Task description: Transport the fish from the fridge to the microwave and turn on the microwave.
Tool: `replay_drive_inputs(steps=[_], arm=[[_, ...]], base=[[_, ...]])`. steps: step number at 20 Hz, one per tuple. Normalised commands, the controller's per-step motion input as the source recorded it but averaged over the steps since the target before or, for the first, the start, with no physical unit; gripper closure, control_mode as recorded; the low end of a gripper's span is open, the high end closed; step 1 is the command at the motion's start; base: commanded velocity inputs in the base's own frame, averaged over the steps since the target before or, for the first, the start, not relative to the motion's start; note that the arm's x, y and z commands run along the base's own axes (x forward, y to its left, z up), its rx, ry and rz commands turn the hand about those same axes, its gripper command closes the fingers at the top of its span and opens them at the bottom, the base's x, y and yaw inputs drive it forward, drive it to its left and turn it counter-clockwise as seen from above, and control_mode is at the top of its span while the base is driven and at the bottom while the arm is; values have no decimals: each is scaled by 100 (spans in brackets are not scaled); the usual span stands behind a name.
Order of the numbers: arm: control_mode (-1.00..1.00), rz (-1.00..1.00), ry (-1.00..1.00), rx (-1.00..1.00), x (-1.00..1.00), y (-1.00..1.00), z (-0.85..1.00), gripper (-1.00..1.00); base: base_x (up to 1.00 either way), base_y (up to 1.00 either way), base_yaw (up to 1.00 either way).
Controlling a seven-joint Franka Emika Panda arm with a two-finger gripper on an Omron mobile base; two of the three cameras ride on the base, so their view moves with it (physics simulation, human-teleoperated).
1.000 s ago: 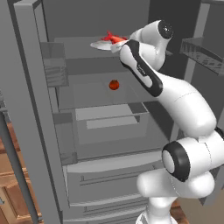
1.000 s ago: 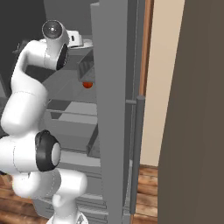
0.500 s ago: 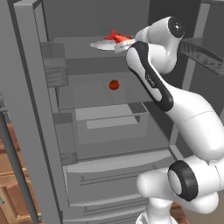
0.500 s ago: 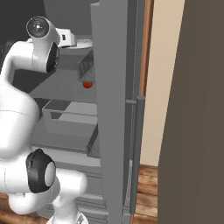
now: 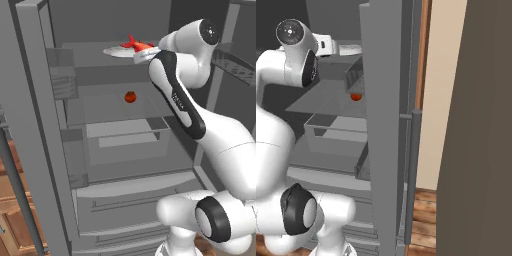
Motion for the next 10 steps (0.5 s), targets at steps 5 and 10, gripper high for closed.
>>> replay_drive_inputs(steps=[5, 10], arm=[[-100, -3, 0, 0, -52, 0, 0, 100], [-100, -14, 0, 0, -78, 0, 0, 100]], base=[[0, 0, 0], [0, 0, 0]])
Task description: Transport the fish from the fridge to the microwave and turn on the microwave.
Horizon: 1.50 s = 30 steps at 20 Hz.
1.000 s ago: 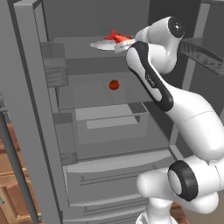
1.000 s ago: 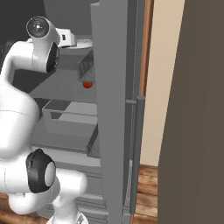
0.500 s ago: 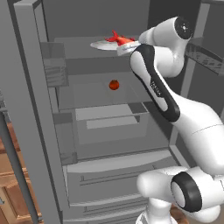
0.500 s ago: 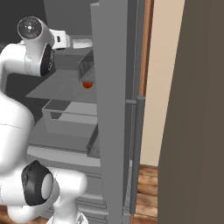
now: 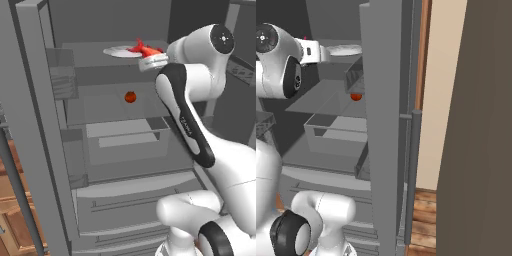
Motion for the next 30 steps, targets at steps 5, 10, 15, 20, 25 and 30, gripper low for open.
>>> replay_drive_inputs(steps=[5, 10, 15, 20, 25, 30], arm=[[-100, -15, 0, 0, -70, 0, 0, 100], [-100, -14, 0, 0, -58, -3, 0, 100], [-100, -2, 0, 0, -37, -10, 0, 100], [-100, 0, 0, 1, -39, -12, 0, 100], [-100, 0, 0, 2, -33, -13, 0, 100], [-100, 0, 0, 0, -28, -13, 0, 100]], base=[[0, 0, 0], [0, 0, 0], [0, 0, 0], [0, 0, 0], [0, 0, 0], [0, 0, 0]])
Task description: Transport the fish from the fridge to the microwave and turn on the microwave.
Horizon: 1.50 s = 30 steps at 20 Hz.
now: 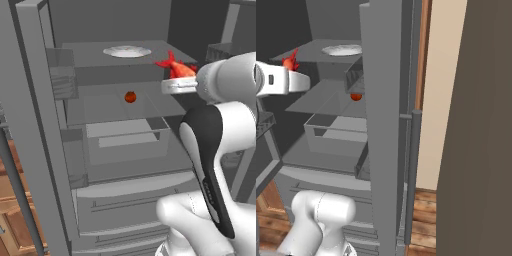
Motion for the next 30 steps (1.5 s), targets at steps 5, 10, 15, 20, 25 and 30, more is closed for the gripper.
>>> replay_drive_inputs(steps=[5, 10, 15, 20, 25, 30], arm=[[-100, 0, 0, 0, -23, -14, -5, 100], [-100, 0, 0, 0, -15, -16, -12, 100], [-100, 0, 0, 0, -6, -18, -16, 100], [-100, 0, 0, 0, -2, -14, -17, 100], [-100, 0, 0, 0, -3, -2, -10, 100], [-100, 0, 0, 0, -13, 0, 0, 100]], base=[[0, 0, 0], [0, 0, 0], [0, 0, 0], [0, 0, 0], [0, 0, 0], [0, 0, 0]])
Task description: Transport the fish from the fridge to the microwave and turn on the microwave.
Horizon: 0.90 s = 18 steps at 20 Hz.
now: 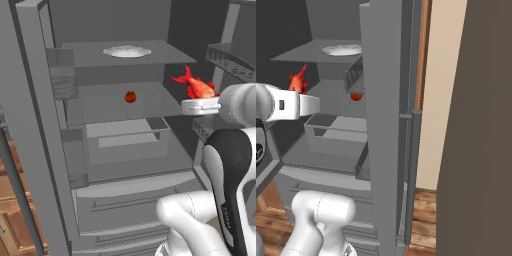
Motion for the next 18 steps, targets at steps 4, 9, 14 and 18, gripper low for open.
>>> replay_drive_inputs(steps=[4, 9, 14, 18], arm=[[-100, 0, 0, 0, -21, 0, 0, 100], [-100, 0, 0, 0, -26, 0, 0, 100], [-100, 0, 0, 0, -11, 0, -4, 100], [-100, 0, 0, 0, -9, 0, 0, 100]], base=[[0, 0, 0], [0, 0, 0], [0, 0, 0], [0, 0, 0]])
